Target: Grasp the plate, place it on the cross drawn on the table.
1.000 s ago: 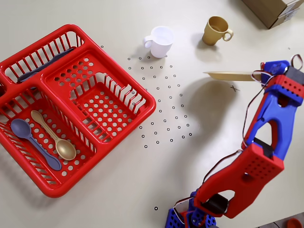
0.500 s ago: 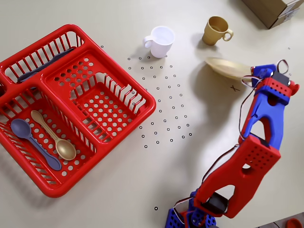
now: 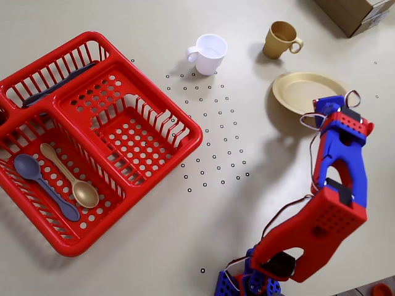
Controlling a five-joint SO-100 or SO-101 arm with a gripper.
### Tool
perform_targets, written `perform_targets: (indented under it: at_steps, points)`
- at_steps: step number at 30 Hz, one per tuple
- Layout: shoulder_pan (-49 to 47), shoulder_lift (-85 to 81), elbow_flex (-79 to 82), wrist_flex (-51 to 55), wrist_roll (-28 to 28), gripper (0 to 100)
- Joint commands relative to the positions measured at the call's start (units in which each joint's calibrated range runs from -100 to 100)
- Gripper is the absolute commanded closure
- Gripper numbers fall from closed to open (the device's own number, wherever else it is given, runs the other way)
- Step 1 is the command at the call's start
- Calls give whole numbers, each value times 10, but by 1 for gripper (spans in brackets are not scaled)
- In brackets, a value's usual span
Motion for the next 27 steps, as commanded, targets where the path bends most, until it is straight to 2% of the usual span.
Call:
perform_targets:
  at_steps: [1, 4, 8, 16, 21, 24, 27]
  points:
    - [-16, -99, 84, -40, 6, 93]
    - [-17, -126, 130, -41, 5, 93]
    - [-8, -123, 134, -41, -4, 84]
    - [-3, -150, 141, -41, 0, 80]
    - [11, -124, 93, -48, 40, 73]
    - [22, -77, 42, -73, 64, 73]
    - [25, -53, 9, -80, 65, 73]
